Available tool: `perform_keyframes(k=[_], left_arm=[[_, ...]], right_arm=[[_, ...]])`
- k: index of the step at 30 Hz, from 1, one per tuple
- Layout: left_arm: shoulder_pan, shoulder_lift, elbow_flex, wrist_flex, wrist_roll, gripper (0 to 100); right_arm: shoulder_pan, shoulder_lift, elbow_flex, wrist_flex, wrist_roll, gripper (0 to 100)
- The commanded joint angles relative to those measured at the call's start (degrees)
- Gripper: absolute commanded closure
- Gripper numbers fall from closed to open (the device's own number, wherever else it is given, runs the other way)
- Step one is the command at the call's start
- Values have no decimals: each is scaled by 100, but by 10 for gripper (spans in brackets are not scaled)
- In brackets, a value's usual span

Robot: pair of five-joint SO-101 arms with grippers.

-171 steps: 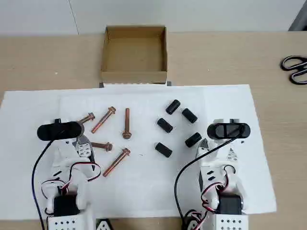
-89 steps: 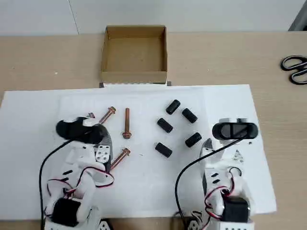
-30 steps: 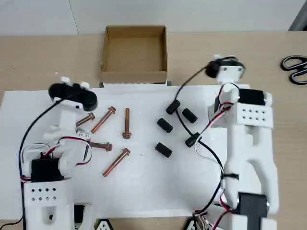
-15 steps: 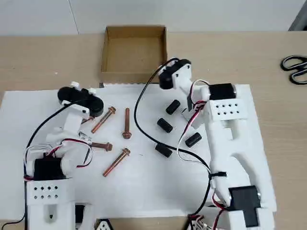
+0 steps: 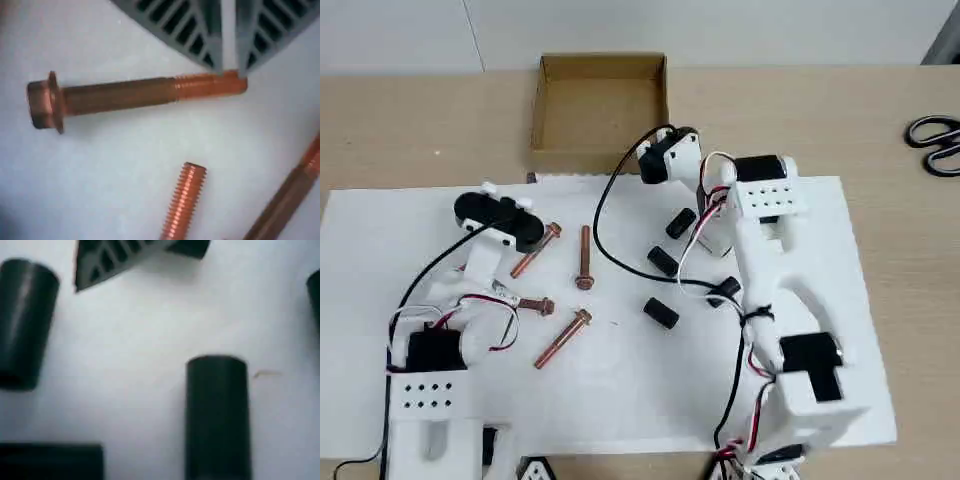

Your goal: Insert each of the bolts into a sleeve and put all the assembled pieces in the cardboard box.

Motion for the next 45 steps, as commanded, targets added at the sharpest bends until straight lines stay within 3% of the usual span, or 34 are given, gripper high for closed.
perform_keyframes(k=[1, 27, 33, 45], left_arm=[[9, 18, 92, -316, 9, 992], [-9, 18, 154, -387, 9, 992], [18, 9, 321, -413, 9, 992], [18, -18, 356, -404, 360, 992]], right_arm=[[4, 207, -501, -40, 35, 809], [4, 1402, -633, -382, 9, 814], [22, 1657, -844, -338, 9, 940], [13, 1297, -1160, -66, -334, 996]])
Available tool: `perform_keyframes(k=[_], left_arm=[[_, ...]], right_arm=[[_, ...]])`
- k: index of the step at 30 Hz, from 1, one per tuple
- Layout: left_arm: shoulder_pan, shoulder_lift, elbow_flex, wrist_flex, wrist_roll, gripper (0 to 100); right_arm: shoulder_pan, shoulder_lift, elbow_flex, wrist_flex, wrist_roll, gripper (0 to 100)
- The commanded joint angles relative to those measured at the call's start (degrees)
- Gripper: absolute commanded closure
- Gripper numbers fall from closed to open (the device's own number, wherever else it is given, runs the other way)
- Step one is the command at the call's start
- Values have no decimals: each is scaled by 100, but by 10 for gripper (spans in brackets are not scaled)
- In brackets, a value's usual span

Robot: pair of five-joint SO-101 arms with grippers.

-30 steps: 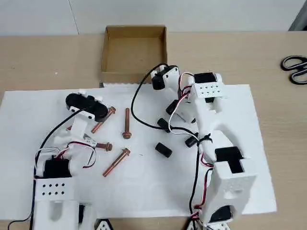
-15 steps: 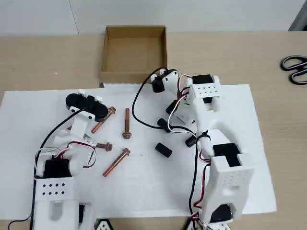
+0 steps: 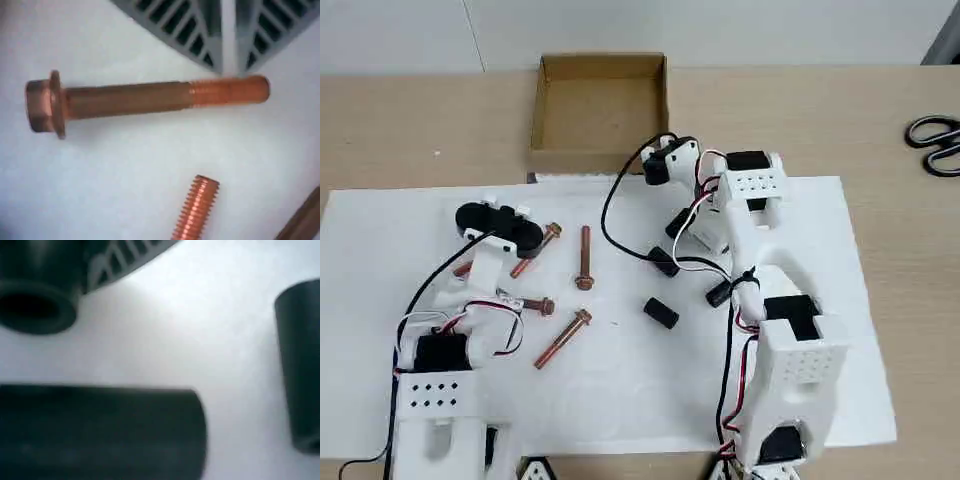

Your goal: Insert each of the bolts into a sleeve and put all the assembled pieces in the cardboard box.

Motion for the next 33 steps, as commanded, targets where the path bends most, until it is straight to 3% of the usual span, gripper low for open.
perform_keyframes(k=[1, 6, 12, 17, 26, 33], left_arm=[[18, -18, -66, -97, 44, 992], [18, -18, -119, -18, 53, 992], [-18, 18, -910, 659, 343, 992], [18, 273, -1851, 1371, 431, 992], [18, 3376, -5156, 3288, 281, 992], [202, 5231, -7090, 4009, 220, 989]], right_arm=[[-57, -391, -369, 171, -237, 995], [-66, -936, -545, 593, -264, 995], [66, -1508, -563, 1103, -281, 995], [303, -2132, -563, 1631, -730, 995], [1218, -2615, -536, 2387, -791, 995], [1956, -2615, -378, 2457, -800, 995]])
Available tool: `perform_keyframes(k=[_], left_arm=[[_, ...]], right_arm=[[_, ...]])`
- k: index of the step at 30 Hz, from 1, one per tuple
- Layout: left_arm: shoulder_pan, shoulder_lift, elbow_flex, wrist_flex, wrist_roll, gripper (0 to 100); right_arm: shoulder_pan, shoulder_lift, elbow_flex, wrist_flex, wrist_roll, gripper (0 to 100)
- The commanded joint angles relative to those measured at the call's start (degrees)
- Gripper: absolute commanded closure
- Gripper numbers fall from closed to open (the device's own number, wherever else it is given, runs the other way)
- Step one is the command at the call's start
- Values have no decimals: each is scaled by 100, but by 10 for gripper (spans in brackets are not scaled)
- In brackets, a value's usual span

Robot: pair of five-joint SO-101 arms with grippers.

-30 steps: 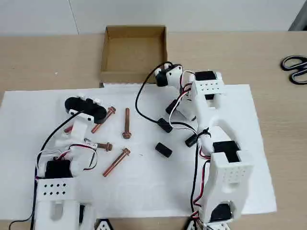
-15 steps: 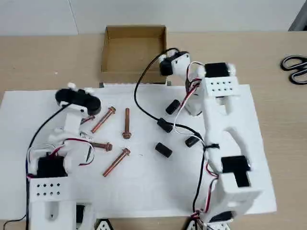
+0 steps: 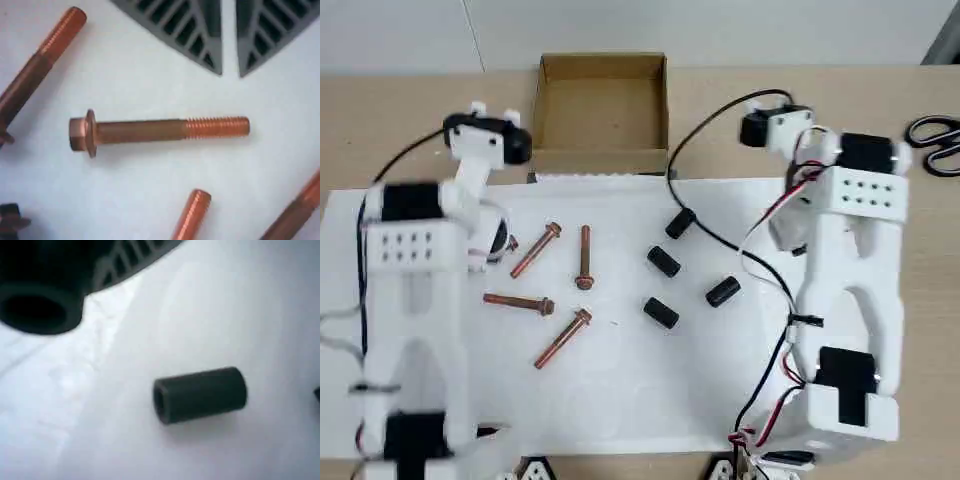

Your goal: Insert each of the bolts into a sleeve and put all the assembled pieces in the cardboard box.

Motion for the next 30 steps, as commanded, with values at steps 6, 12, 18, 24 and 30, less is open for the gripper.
perform_keyframes(k=[6, 12, 18, 24, 30], left_arm=[[870, 1196, -813, 132, -440, 925], [967, 1767, -822, -308, -598, 920], [747, 2356, -936, -695, -782, 920], [642, 2857, -1736, -642, -853, 920], [651, 3446, -2431, -475, -862, 889]], right_arm=[[444, -295, 44, 66, -79, 995], [444, -295, 97, 31, -79, 994], [409, -251, 97, 13, -79, 994], [400, -242, 97, 13, -79, 994], [400, -242, 105, -40, -79, 994]])
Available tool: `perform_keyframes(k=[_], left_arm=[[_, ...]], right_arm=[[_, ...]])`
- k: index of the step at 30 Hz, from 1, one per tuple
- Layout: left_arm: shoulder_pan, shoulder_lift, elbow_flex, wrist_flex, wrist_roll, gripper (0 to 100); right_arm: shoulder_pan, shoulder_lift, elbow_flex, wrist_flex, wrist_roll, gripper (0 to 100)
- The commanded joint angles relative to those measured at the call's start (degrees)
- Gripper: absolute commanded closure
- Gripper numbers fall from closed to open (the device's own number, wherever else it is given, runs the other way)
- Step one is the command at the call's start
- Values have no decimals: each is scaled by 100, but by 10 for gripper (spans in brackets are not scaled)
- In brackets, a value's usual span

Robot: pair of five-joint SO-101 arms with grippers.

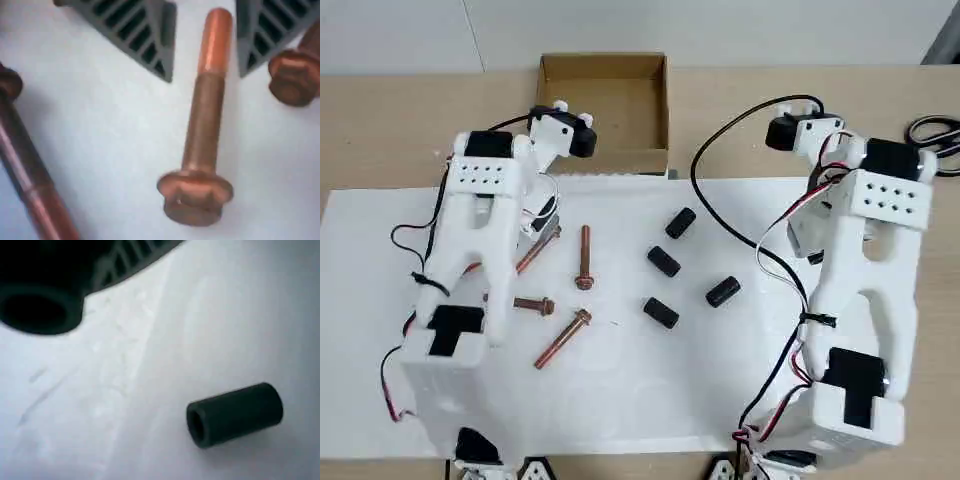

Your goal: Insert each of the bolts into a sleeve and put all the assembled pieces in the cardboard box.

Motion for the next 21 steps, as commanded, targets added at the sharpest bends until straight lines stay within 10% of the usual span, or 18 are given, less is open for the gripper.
perform_keyframes(k=[1, 21], left_arm=[[-9, 158, -488, 114, -26, 887], [0, 1116, -655, -185, -26, 889]], right_arm=[[31, -242, -26, -57, -62, 994], [-145, -242, -26, -145, -62, 994]])
